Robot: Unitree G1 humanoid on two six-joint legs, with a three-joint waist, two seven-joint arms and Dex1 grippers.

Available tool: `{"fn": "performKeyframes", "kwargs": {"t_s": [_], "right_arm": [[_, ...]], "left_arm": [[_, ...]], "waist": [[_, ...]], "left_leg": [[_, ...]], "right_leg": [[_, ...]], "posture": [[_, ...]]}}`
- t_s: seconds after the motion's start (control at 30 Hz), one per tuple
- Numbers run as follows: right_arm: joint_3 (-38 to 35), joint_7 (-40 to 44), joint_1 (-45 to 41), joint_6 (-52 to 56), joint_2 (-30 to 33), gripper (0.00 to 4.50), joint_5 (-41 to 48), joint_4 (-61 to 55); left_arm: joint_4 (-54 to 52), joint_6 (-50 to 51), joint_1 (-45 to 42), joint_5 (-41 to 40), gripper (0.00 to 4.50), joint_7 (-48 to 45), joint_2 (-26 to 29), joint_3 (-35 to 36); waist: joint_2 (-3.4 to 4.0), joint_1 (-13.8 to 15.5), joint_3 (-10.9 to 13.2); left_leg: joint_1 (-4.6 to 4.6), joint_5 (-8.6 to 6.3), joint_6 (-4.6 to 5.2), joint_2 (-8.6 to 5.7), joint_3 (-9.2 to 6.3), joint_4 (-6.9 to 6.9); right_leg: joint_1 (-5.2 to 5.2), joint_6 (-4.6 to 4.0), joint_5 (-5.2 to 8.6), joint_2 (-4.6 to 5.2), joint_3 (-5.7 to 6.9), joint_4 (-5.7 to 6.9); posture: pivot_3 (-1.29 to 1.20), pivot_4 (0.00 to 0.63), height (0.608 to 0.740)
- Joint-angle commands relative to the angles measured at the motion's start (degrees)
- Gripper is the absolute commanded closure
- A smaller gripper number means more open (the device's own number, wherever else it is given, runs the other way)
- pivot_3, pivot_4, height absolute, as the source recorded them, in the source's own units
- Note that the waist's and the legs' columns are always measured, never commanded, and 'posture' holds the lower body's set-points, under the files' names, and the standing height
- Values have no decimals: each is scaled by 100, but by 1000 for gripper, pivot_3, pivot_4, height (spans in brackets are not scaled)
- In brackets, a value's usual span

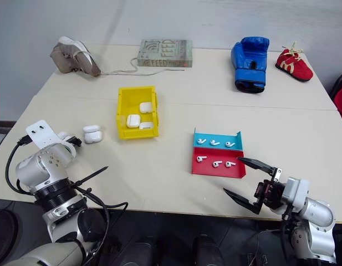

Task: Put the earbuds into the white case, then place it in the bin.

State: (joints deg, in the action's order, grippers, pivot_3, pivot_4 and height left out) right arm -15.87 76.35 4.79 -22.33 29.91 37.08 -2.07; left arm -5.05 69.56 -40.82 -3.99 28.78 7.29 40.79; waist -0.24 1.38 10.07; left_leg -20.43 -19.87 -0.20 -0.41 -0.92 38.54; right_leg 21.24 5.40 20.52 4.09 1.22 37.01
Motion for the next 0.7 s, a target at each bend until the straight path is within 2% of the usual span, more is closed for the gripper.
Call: {"fn": "performKeyframes", "kwargs": {"t_s": [0.03,0.47,0.57,0.67,0.7], "right_arm": [[28,-76,40,25,-18,0,43,-256],[69,-722,158,607,114,0,-1,-1168],[63,-790,177,683,127,0,-10,-1253],[61,-809,176,709,128,0,-22,-1256],[57,-808,176,711,124,0,-27,-1245]], "left_arm": [[129,-256,-205,8,48,62,26,63],[448,-513,-338,-30,48,174,-16,50],[441,-505,-310,-46,611,190,-45,67],[454,-554,-284,-47,1610,208,-62,79],[454,-556,-275,-43,1716,212,-63,82]], "waist": [[0,1,0],[-1,1,0],[-1,2,0],[-2,3,0],[-2,3,0]], "left_leg": [[0,0,0,0,0,1],[-1,0,-1,1,0,4],[-1,-1,-1,1,1,5],[-2,0,-1,1,0,6],[-2,-1,-1,1,1,6]], "right_leg": [[0,0,0,0,0,0],[3,0,0,0,0,6],[3,0,0,0,0,7],[3,0,0,-1,0,7],[3,0,0,0,0,7]], "posture": [[0,150,740],[0,150,740],[0,150,740],[0,150,740],[0,150,740]]}}
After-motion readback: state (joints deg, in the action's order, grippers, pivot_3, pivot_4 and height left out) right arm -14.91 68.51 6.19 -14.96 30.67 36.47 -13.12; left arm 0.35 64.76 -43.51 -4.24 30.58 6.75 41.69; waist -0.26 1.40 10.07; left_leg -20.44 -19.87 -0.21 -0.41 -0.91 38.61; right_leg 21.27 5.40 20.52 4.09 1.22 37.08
